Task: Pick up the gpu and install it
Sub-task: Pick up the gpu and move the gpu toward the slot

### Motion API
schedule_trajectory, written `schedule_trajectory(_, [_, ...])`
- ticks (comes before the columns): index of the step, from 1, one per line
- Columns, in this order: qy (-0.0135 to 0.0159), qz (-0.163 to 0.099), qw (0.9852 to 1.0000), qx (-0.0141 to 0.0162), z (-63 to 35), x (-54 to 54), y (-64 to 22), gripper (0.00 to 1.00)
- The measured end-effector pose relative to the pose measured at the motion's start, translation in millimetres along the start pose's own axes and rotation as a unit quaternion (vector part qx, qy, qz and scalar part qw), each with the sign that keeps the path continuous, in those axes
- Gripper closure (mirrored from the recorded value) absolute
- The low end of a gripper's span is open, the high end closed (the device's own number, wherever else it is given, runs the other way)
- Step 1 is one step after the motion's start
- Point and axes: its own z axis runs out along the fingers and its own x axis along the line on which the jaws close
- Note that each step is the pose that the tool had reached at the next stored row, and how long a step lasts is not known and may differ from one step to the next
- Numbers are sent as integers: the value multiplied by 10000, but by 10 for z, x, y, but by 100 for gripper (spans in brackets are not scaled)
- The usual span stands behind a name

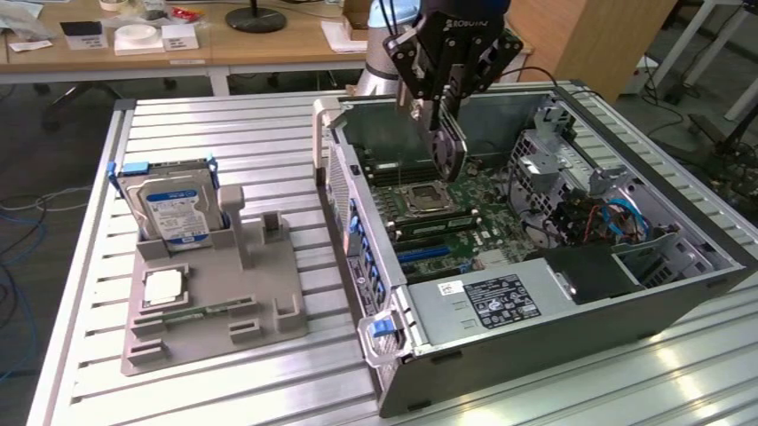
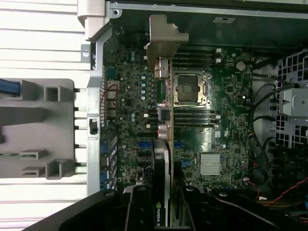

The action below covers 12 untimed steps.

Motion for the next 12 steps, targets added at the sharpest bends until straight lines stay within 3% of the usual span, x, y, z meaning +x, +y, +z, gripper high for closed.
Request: schedule_trajectory(12, [0, 0, 10000, 0, 10, -156, 9, 73])
